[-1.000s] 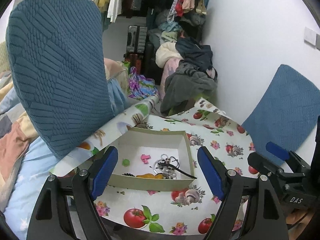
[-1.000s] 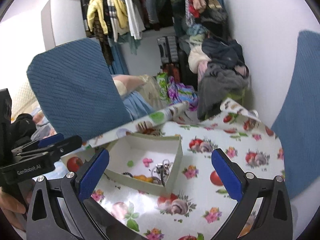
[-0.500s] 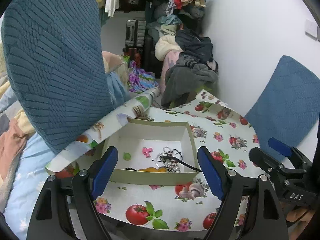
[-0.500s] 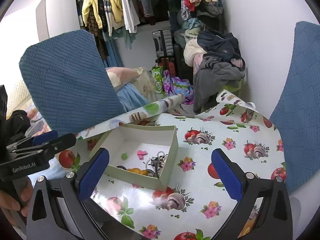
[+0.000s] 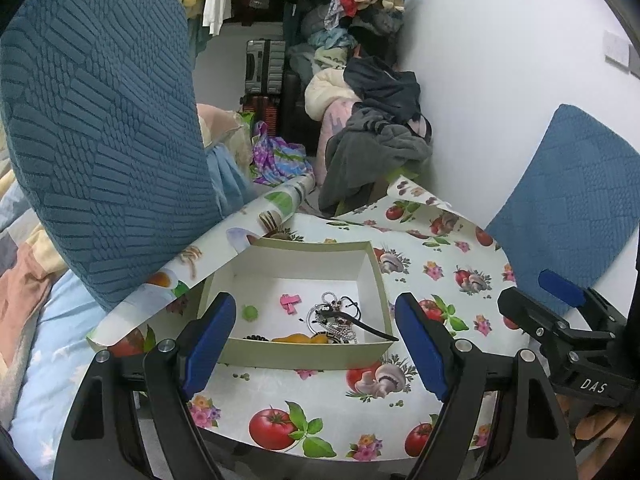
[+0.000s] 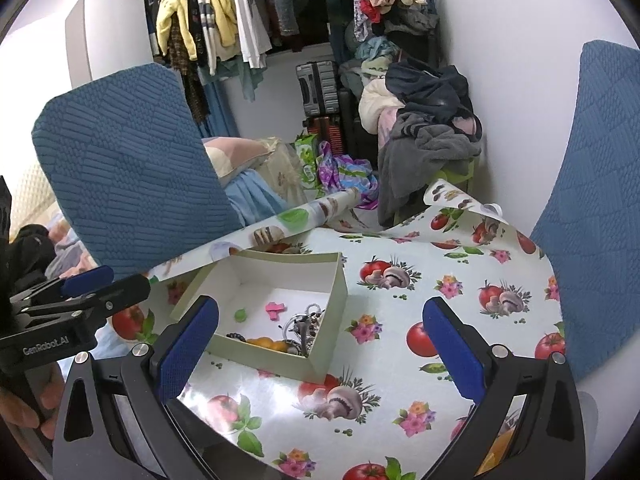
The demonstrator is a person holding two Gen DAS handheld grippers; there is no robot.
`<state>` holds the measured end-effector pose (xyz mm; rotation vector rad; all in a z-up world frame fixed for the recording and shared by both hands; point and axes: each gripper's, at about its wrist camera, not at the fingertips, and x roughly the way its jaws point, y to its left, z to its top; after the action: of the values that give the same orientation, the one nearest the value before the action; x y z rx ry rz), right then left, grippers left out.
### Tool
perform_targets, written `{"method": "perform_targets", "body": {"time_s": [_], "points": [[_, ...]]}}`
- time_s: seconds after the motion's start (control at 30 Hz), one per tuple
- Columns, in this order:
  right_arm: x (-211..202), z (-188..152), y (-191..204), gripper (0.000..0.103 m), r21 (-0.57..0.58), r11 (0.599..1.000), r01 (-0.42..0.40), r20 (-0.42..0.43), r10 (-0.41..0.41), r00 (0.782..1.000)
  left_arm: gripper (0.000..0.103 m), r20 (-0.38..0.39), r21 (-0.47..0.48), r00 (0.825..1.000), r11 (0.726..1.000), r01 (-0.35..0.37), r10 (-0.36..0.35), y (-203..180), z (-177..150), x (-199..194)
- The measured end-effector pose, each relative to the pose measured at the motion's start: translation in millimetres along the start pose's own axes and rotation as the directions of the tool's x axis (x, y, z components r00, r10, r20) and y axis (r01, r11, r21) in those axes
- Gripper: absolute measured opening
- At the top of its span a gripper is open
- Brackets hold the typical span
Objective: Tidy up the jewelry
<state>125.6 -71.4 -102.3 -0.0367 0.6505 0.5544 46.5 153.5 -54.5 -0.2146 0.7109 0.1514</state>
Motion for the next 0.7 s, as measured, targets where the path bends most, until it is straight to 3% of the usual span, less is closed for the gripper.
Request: {"method": "perform_targets", "body": {"time_s": [0.7], "points": [[-4.6,-11.2,-5.5,0.103,0.01,1.0,0.02,-0.007,-0.02,1.0,0.082,-0.033,-0.003,0.999,1.0,-0.015,0.015,-1.8,-7.9,5.1]]}}
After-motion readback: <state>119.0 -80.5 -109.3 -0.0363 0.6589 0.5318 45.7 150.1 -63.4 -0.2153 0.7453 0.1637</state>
